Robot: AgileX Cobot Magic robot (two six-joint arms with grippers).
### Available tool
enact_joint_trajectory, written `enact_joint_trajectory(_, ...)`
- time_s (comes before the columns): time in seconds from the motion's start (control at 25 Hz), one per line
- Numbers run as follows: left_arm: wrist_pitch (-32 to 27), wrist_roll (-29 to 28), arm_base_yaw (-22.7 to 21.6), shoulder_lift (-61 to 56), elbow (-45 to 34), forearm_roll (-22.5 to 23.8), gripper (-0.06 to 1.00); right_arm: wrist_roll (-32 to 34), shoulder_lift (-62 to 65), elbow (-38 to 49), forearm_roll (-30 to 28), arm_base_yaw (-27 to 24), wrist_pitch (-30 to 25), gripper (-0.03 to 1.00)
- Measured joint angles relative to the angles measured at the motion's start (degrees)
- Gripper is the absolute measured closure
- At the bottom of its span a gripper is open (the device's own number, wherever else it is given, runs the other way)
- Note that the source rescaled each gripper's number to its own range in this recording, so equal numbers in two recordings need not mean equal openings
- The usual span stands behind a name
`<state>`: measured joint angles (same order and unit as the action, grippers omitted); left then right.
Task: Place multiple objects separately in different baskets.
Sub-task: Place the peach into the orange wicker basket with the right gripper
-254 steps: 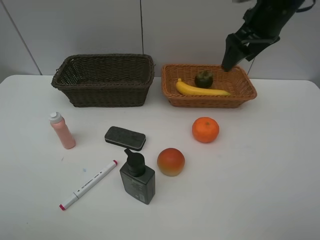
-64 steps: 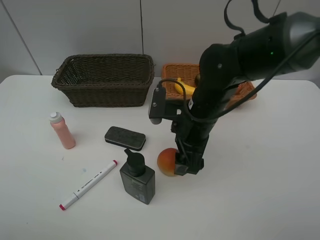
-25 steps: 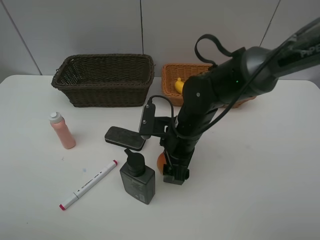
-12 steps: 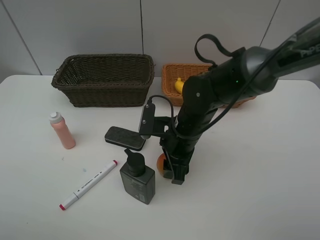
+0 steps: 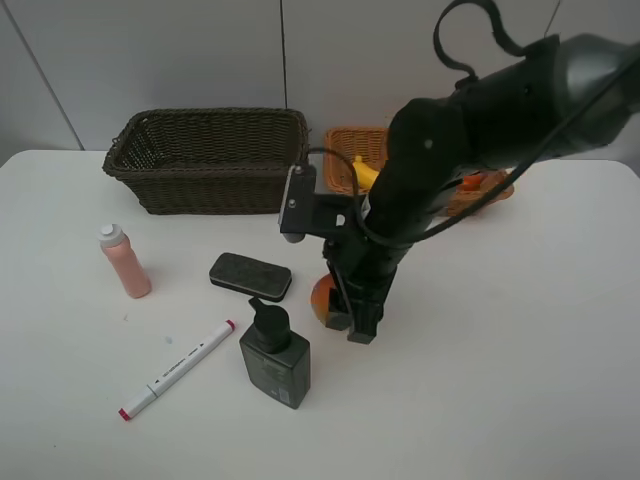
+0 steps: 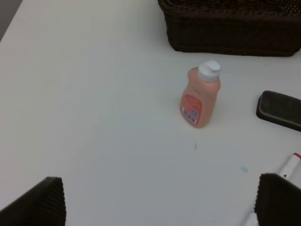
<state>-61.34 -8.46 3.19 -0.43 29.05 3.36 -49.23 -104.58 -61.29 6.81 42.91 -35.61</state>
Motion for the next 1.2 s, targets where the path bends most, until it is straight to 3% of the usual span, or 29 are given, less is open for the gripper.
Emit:
enact_joint_trajectory(0.4,0.0,0.0,0.0,0.0,0.0,0.0,-0.06,5.01,11.88,0.0,-2.54,-6.82,1.93,0.45)
enact_joint_trajectory(0.64,0.0,0.0,0.0,0.0,0.0,0.0,-0.06,18.41,13.75,-5.5,-1.96,-13.17,4.46,0.45)
enact_joint_trajectory(0.88,0.0,0.0,0.0,0.0,0.0,0.0,-0.06,33.09,11.48,-11.45,-1.65,-19.47,11.92,0.45)
enact_joint_trajectory(1.2,0.0,0.0,0.0,0.0,0.0,0.0,-0.06,36.61,0.1,-13.11,-1.33,-26.33,17.89,0.45)
